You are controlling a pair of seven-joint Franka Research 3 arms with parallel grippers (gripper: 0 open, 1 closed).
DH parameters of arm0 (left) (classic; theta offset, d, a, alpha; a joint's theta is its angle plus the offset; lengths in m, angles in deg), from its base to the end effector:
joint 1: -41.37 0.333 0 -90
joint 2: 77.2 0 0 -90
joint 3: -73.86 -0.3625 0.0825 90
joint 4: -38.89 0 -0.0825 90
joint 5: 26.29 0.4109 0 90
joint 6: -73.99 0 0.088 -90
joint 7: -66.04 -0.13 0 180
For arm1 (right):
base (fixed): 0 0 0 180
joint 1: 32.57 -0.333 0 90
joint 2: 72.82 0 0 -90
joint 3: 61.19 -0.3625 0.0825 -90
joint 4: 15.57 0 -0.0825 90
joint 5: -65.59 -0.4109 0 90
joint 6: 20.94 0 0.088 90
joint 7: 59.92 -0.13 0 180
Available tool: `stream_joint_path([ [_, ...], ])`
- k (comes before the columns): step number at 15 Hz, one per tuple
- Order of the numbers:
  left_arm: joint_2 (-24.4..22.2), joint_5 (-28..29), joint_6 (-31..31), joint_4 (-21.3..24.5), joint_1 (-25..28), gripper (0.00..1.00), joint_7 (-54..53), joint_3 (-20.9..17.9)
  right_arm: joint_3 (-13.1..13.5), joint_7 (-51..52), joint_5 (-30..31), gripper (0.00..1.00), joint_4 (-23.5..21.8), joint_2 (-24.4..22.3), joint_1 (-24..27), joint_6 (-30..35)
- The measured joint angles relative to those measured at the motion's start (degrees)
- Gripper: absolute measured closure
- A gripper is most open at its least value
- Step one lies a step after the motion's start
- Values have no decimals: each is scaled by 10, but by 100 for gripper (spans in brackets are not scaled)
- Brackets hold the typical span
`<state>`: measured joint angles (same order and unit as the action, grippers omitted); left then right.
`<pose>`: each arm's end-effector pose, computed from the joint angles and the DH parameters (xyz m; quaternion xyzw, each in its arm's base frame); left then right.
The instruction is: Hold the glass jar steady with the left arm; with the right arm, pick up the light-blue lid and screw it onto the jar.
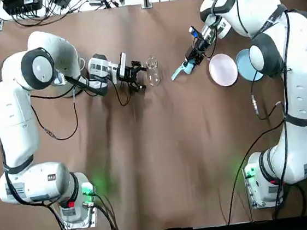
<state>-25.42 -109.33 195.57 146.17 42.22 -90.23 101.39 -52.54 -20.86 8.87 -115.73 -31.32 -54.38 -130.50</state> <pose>0.5459 -0.3417 0.0815 0.4840 -0.5953 0.4205 0.4843 0.6219 0.2317 0.1448 -0.9003 -0.1396 0.1512 0.3836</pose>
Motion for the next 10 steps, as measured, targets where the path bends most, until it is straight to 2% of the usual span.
stream_joint_path([
  [1, 1, -6, 5, -2, -3, 0, 0, 0, 0, 0, 0, 17, 0, 0, 0, 0],
  [2, 3, -11, 10, -4, -6, 0, 0, 0, 0, 0, 0, 27, 0, 0, 0, 0],
  [10, 25, -41, 43, -40, -32, 0, 0, 0, 1, 1, -1, 29, 5, 0, 0, 0],
])
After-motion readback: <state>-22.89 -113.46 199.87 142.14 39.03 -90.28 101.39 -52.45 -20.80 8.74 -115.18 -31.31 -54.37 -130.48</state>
